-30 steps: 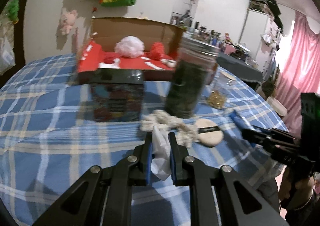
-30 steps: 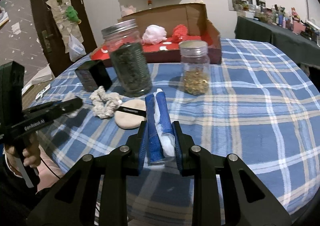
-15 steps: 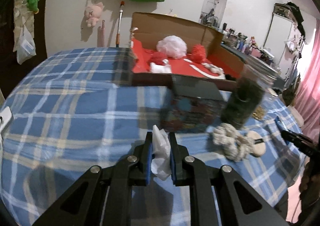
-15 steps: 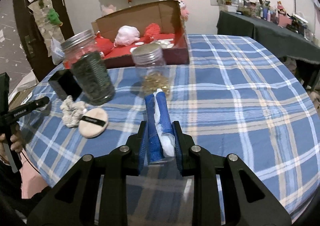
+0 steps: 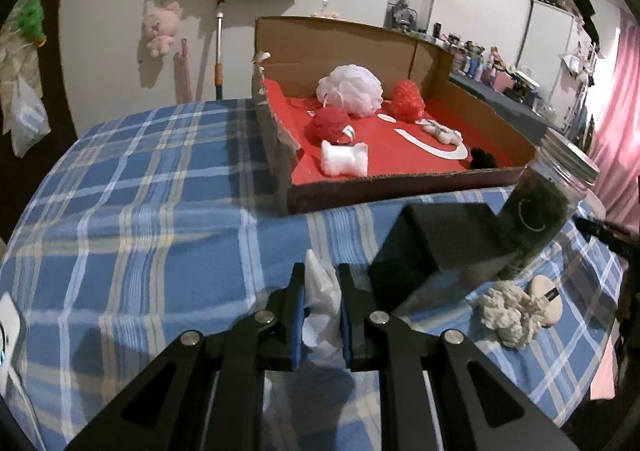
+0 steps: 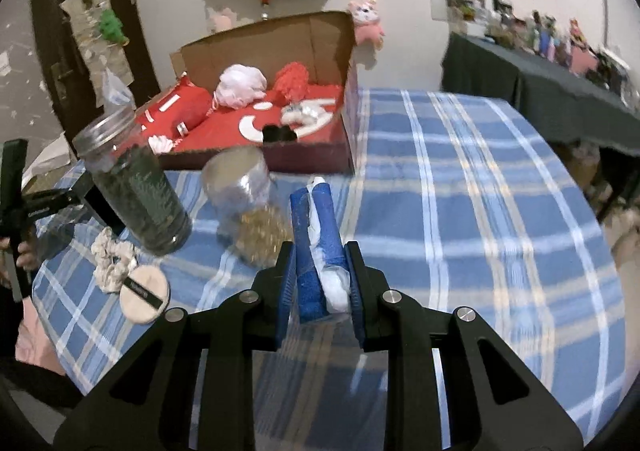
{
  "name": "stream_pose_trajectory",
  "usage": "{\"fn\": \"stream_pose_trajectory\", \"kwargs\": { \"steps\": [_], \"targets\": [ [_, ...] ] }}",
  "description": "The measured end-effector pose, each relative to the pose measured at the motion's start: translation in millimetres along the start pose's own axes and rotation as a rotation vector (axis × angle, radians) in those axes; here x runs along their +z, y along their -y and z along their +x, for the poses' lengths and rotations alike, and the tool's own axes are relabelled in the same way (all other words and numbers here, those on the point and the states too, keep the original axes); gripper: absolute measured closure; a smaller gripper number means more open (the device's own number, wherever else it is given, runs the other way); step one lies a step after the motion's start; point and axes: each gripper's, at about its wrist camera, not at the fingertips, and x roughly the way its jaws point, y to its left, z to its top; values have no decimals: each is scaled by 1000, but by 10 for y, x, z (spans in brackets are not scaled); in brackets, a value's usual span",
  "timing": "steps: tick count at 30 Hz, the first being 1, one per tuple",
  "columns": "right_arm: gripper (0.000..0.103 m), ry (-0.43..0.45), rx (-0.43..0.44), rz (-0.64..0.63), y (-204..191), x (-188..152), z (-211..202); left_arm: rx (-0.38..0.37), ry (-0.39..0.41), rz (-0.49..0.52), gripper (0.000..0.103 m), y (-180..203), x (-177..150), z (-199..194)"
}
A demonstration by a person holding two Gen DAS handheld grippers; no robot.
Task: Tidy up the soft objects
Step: 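Lift the tissue and blue tube and carry them toward the box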
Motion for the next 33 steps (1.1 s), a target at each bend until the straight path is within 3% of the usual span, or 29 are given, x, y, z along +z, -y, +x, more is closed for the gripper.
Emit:
{"fn": "stream_pose_trajectory", "kwargs": {
  "steps": [8, 22, 33],
  "targets": [
    [80, 12, 38, -53, 76, 244, 160, -87, 6, 37, 88, -83, 216, 84],
    [80, -14, 113, -150, 75, 511, 350, -130, 4, 167, 88, 39, 521, 157],
    [80, -42, 211, -216, -89, 985, 509, -172, 17, 266, 88, 413, 926, 175]
  ]
}}
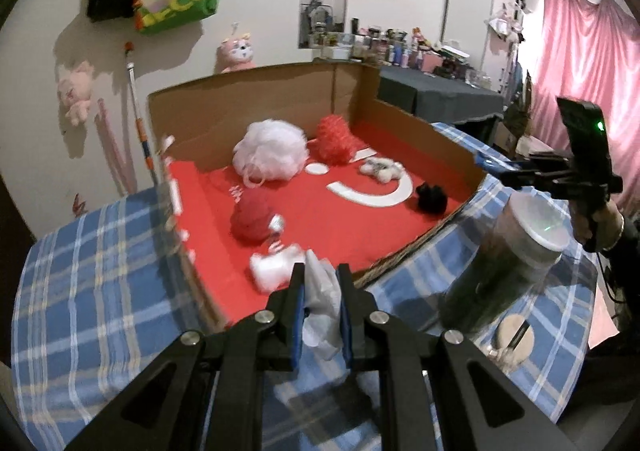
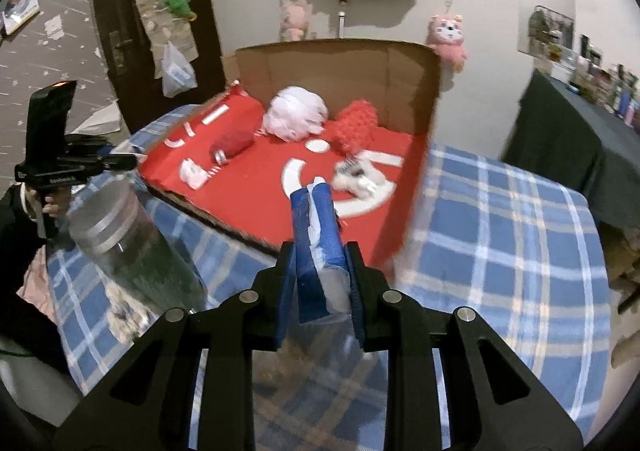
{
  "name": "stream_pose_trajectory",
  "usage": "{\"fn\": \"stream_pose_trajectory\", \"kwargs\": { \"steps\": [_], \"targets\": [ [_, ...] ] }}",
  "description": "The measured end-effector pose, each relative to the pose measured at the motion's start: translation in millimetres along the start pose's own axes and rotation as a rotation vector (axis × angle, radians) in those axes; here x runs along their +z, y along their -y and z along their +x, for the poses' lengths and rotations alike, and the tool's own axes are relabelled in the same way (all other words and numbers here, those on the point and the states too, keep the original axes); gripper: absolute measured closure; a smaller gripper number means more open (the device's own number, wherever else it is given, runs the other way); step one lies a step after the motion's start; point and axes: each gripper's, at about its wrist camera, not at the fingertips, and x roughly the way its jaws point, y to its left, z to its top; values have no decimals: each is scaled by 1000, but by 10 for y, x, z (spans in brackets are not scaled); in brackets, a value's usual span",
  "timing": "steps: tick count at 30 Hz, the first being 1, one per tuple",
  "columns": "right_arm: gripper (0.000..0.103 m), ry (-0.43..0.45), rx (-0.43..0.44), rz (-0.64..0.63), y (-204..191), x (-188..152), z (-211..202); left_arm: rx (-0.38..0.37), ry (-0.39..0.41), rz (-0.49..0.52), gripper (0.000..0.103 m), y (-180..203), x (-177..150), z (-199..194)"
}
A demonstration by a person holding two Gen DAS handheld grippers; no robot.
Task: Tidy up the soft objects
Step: 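Lift the tissue and blue tube and carry them toward the box, then lower the held tissue and blue tube down into the box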
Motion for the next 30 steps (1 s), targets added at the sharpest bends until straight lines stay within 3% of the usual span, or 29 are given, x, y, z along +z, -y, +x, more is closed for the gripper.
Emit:
{"fn": "stream_pose_trajectory", "kwargs": {
  "steps": [6, 13, 20, 30],
  "targets": [
    [80, -51, 38, -45, -143, 404, 251, -29, -42, 31, 88, 147, 377, 230],
    [80, -141, 51, -42, -225, 788, 675, -53, -129, -1, 88, 230, 752, 648],
    [80, -261, 66, 30, -140, 1063, 1206, -30, -230, -25, 88, 152, 933, 1206],
    [80, -416, 54, 60, -50, 1161, 1887, 20, -359, -54, 88, -55, 989, 1829]
  ]
}}
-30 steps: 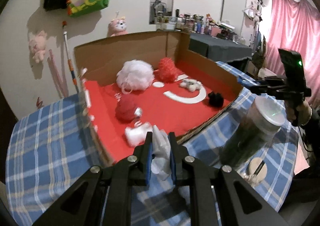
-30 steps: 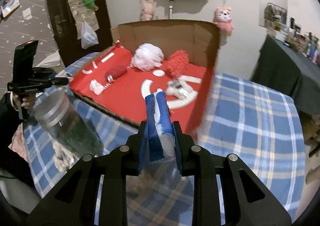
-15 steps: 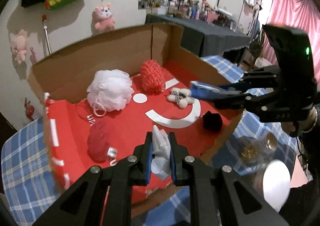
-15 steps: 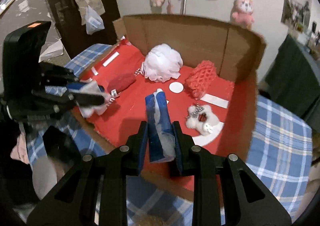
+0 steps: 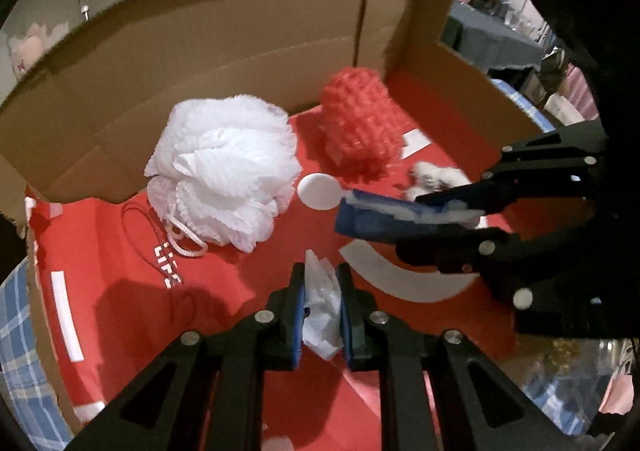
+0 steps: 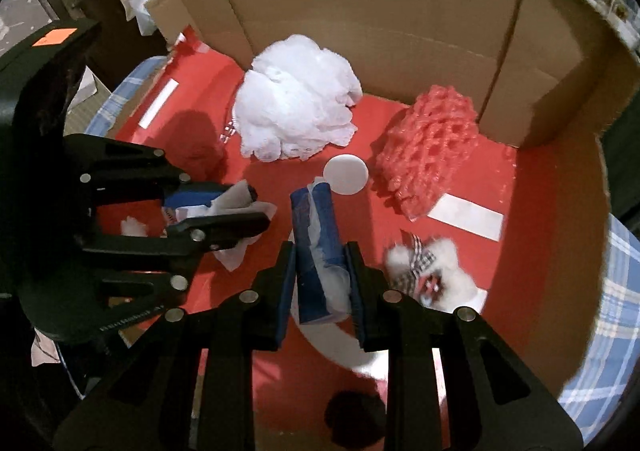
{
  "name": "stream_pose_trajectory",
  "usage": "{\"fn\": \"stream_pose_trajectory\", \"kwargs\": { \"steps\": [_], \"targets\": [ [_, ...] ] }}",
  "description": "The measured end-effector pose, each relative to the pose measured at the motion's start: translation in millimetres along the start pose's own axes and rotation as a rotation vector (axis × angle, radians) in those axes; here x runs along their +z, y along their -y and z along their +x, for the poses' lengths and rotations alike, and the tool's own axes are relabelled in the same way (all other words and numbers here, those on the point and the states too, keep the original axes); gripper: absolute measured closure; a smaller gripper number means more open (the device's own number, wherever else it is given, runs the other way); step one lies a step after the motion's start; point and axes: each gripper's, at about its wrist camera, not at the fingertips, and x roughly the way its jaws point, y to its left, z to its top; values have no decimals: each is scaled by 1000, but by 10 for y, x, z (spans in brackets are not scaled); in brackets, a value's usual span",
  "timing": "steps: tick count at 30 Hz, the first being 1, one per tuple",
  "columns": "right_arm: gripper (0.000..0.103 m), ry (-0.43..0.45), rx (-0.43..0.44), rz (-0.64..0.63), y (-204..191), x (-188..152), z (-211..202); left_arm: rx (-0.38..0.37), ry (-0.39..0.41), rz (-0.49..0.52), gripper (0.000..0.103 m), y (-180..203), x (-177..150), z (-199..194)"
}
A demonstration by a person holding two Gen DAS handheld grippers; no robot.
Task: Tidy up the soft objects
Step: 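Lower the held tissue and blue tube down into the box, then open both tools to release the tissue and blue tube in the box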
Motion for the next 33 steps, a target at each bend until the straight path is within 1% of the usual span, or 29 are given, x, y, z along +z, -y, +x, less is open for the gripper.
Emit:
{"fn": "stream_pose_trajectory", "kwargs": {
  "steps": [3, 9, 15, 17, 19, 20, 24, 26, 27, 28, 30, 33],
  "targets": [
    [79, -20, -7, 2, 15, 51, 86, 14, -22, -4, 88, -22, 16, 93],
    [79, -45, -13, 6, 20, 93, 199, 12, -20, -9, 88, -39, 36, 106],
    [79, -49, -5, 22, 63, 131, 238, 16, -16, -10, 87, -72, 32, 111],
    [79, -51, -2, 26, 82, 126, 247, 11, -15, -17, 84, -112, 15, 102],
    [79, -55, -4, 20, 95, 123, 264, 7, -10, -22, 72, -130, 8, 105],
    [79, -58, -5, 18, 97, 130, 276, 8, -7, -24, 70, -136, -4, 96],
    [79, -53, -19, 6, 61, 137, 265, 2, 0, -37, 68, -153, -10, 66],
    [79, -52, -23, 1, 34, 146, 250, 1, 13, -44, 63, -175, -18, 21],
    [79, -51, -26, 0, 5, 150, 255, 1, 18, -48, 57, -199, -24, -3],
    [79, -49, -32, -1, -1, 154, 247, 1, 25, -53, 55, -223, -37, -31],
    [78, -51, -41, -1, -15, 154, 240, 2, 37, -60, 54, -257, -57, -83],
    [78, -45, -53, -6, -37, 129, 218, 4, 56, -82, 48, -310, -96, -171]
  ]
}}
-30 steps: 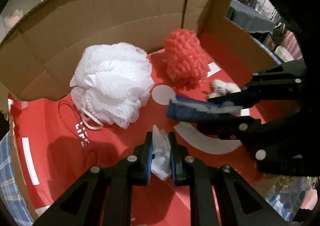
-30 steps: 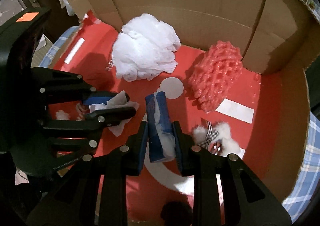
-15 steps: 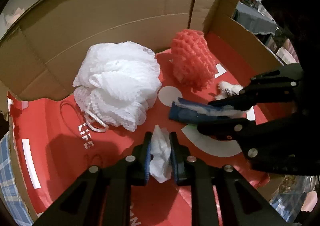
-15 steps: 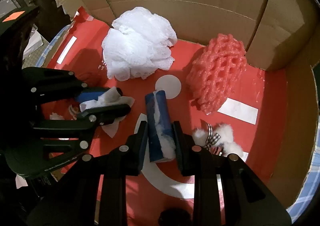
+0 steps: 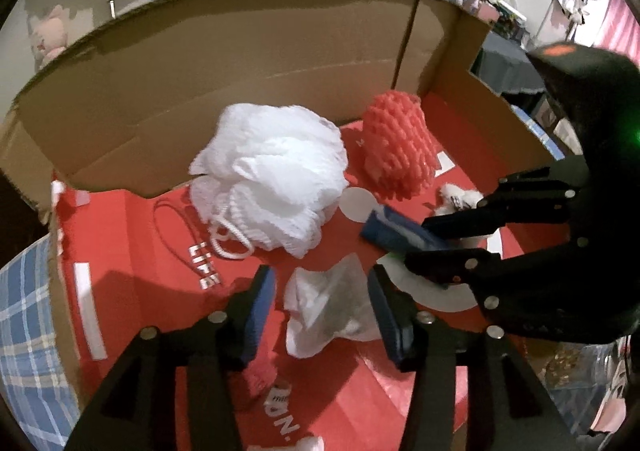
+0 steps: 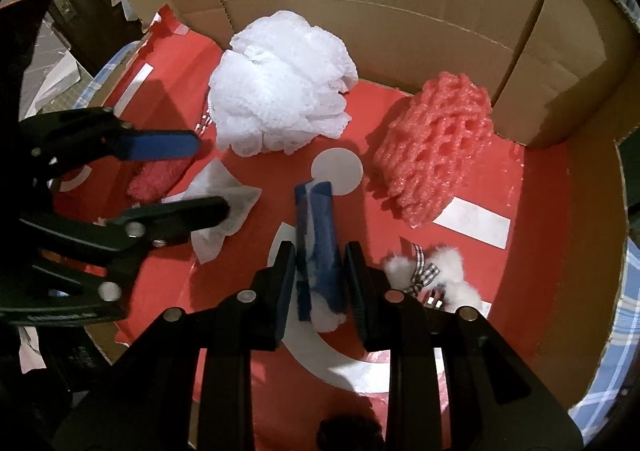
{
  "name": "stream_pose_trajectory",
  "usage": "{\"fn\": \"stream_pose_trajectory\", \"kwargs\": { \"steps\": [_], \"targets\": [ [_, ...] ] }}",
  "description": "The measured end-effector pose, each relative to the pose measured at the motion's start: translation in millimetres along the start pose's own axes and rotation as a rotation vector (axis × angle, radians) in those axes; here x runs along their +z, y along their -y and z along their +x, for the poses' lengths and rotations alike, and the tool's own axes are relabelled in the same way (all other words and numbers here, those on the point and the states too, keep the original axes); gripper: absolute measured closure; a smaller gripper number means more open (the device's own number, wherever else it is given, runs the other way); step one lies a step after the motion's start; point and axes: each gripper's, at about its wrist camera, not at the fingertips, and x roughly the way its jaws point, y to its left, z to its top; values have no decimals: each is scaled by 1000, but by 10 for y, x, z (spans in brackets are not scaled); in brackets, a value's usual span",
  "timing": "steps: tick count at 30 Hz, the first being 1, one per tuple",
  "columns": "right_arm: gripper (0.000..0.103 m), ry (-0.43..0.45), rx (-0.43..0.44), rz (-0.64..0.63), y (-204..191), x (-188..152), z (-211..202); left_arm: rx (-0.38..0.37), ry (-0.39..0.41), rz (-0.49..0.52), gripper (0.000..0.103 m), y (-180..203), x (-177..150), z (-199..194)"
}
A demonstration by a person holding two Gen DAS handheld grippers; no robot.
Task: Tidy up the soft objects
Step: 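Open both tools to release the tissue and blue tube in the box, then withdraw both tools from the box back toward the table items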
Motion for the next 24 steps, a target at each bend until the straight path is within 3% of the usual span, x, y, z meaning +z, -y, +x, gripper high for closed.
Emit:
{"fn": "stream_pose_trajectory", "kwargs": {
  "steps": [2, 3, 4, 5, 11, 14, 24],
  "targets": [
    [73, 9, -9, 4, -3, -6, -17, -3, 18, -17, 48, -33, -22, -92],
    [65, 12, -11, 6, -3, -9, -23, -7, 25, -23, 48, -36, -31, -130],
    [46, 17, -16, 8, 5, -31, -47, -11, 34, -35, 47, -53, -48, -182],
    [40, 33, -21, 7, -5, -43, -86, -14, 40, -43, 47, -64, -61, -220],
    [39, 103, -53, 6, -44, -161, -436, -10, 120, -71, 33, -26, -172, -568],
    [39, 150, -73, 13, -116, -277, -705, -14, 180, -84, 16, 38, -243, -805],
    [24, 336, -113, 37, -330, -782, -1566, 37, 386, -120, 1, 376, -581, -1585]
  ]
}}
